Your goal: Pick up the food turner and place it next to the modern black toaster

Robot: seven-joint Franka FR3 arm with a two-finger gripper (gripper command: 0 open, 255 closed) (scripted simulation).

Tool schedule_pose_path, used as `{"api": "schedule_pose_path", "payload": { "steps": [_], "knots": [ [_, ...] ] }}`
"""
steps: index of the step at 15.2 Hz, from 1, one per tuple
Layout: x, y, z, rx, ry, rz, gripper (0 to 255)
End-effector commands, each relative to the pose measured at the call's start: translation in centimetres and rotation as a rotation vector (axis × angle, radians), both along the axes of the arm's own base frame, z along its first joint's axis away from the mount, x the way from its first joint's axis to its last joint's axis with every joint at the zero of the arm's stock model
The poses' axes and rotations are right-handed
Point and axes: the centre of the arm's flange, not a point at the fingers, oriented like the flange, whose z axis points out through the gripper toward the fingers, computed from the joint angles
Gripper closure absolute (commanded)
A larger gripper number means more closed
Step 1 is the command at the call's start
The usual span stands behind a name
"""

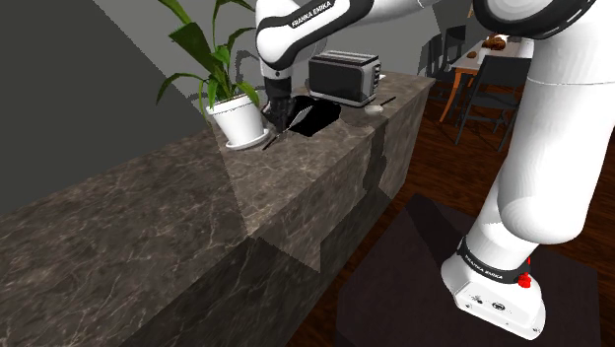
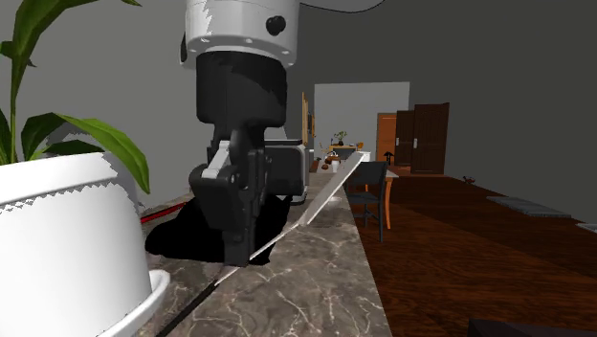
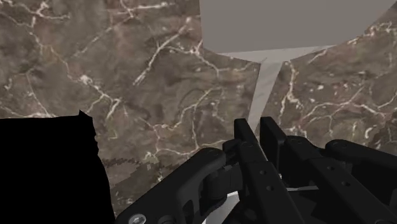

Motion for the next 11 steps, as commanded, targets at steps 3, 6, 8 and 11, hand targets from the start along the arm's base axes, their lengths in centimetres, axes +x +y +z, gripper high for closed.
{"api": "schedule_pose_path", "payload": {
  "steps": [3,6,8,11],
  "knots": [
    [0.0,0.0,2.4,0.0,-0.002,0.0,255],
    [0.0,0.0,3.9,0.0,-0.002,0.0,255],
    [0.0,0.0,5.0,0.0,-0.002,0.0,255],
    [0.0,0.0,6.6,0.0,-0.002,0.0,255]
  ]
}}
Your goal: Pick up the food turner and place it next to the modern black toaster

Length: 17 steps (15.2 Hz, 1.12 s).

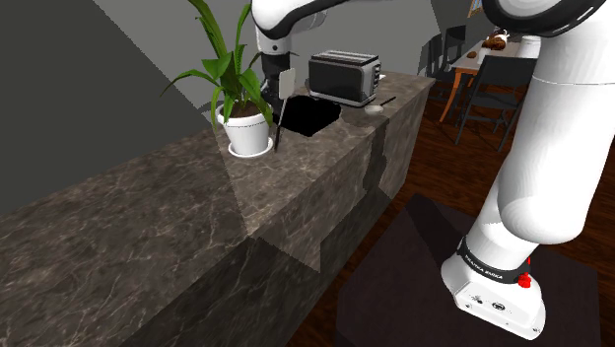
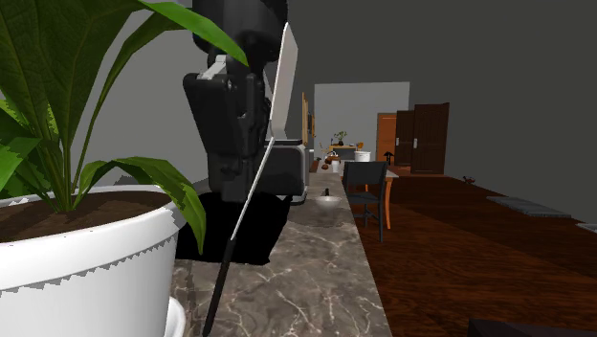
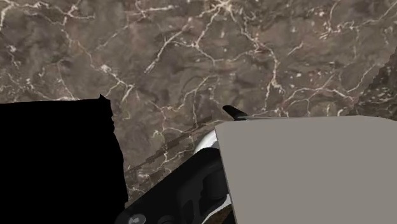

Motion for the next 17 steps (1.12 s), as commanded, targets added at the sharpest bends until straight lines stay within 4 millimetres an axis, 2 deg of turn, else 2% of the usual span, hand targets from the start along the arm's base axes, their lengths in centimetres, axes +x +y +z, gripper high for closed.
{"api": "schedule_pose_path", "payload": {
  "steps": [1,17],
  "knots": [
    [0.1,0.0,1.1,0.0,0.0,0.0,255],
    [0.1,0.0,9.5,0.0,0.0,0.0,255]
  ]
}}
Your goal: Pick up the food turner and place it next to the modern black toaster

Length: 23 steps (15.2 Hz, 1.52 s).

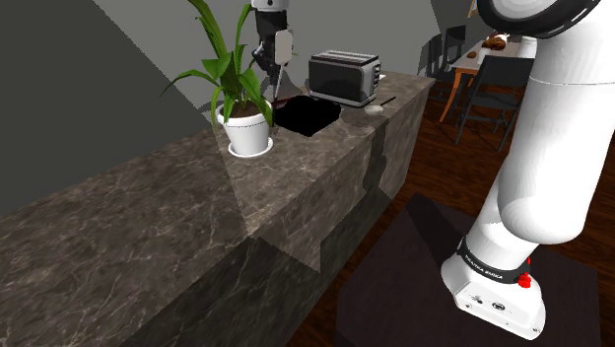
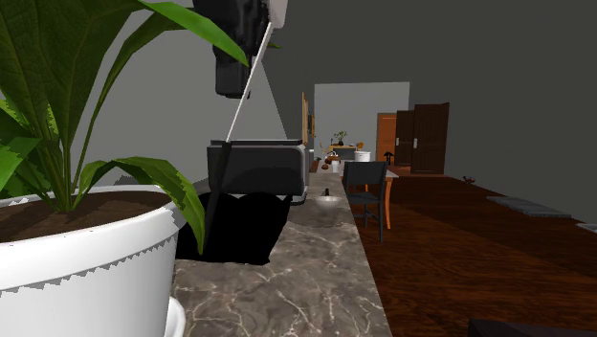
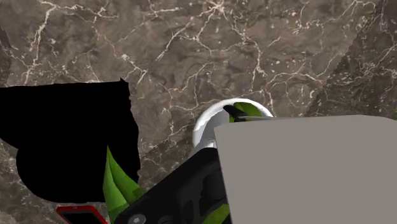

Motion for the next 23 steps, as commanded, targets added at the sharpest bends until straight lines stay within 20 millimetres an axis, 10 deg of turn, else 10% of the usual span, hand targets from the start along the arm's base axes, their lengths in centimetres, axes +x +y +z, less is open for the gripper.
{"api": "schedule_pose_path", "payload": {
  "steps": [1,4,23],
  "knots": [
    [0.0,0.0,1.0,0.0,0.001,0.0,255],
    [0.0,0.0,2.3,0.0,0.001,0.0,255],
    [-2.3,-25.0,2.4,0.0,0.001,0.0,255]
  ]
}}
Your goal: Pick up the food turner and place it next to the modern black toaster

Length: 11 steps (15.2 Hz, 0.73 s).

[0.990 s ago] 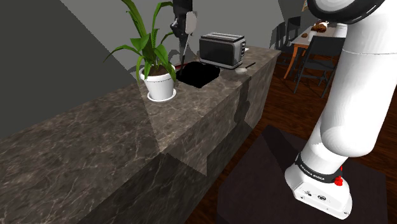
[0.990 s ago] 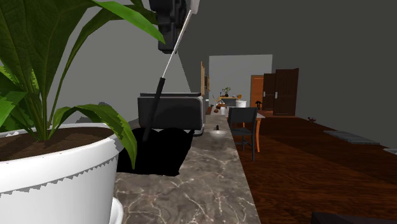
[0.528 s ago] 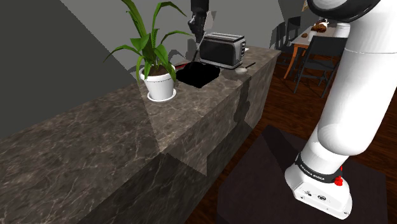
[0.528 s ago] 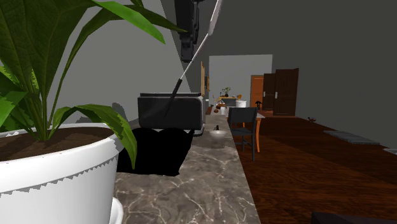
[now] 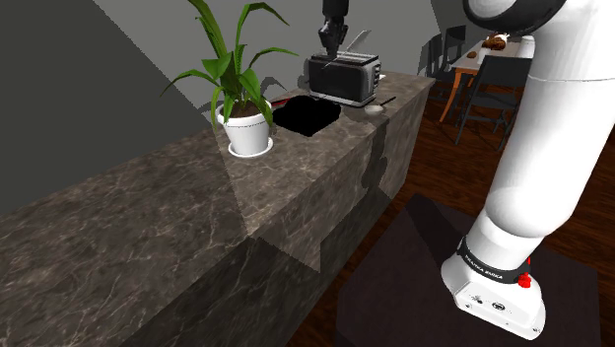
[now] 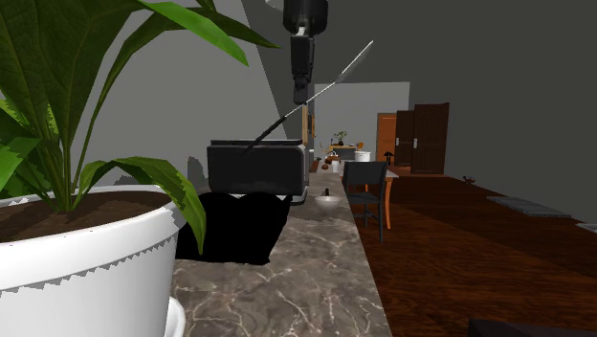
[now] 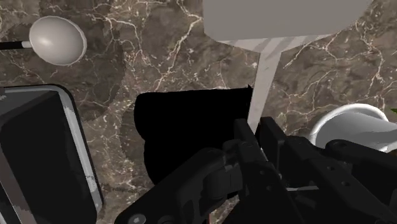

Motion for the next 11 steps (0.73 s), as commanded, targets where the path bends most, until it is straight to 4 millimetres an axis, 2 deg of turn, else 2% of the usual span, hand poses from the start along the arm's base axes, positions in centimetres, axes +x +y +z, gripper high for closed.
{"api": "schedule_pose_path", "payload": {
  "steps": [1,6,11],
  "knots": [
    [-0.2,-2.8,0.2,0.0,0.0,0.002,255],
    [-0.8,-9.0,0.2,0.0,0.0,0.002,255],
    [-0.8,-9.0,-2.4,0.0,0.0,0.002,255]
  ]
}}
